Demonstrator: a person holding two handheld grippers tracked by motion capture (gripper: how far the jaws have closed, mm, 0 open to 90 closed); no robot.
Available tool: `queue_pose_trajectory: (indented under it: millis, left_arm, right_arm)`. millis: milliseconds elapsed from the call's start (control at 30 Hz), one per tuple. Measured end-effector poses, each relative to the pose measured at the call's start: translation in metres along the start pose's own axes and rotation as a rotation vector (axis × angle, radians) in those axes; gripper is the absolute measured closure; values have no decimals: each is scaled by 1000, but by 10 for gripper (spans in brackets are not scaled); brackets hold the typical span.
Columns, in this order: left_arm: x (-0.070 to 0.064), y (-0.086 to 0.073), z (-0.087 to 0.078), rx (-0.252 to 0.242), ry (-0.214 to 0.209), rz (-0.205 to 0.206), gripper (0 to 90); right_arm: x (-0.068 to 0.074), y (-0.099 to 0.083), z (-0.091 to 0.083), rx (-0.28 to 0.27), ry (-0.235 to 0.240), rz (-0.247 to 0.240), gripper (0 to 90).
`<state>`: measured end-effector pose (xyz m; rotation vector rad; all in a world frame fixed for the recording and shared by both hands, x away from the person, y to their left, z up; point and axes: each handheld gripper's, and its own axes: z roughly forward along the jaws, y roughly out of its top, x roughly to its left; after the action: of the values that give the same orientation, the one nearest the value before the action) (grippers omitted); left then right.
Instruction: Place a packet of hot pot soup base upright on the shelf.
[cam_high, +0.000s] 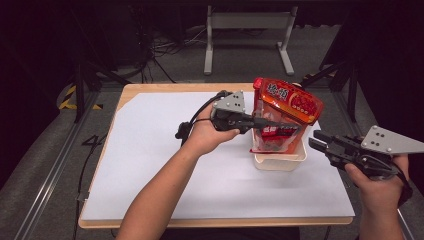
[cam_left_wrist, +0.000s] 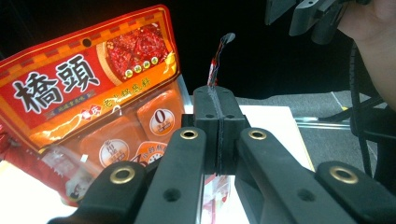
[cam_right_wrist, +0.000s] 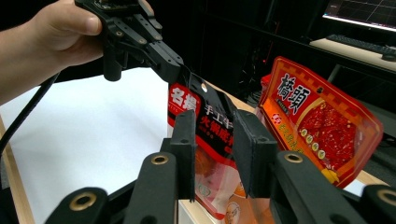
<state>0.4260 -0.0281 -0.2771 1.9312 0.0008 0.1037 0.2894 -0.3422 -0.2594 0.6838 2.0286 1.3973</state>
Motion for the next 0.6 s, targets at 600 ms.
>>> queue_pose_trajectory:
  millis: [600]
  left_arm:
    - [1,1,29,-7,-64,16,900]
  right_arm:
    - [0,2,-7,-27,7,-3,700]
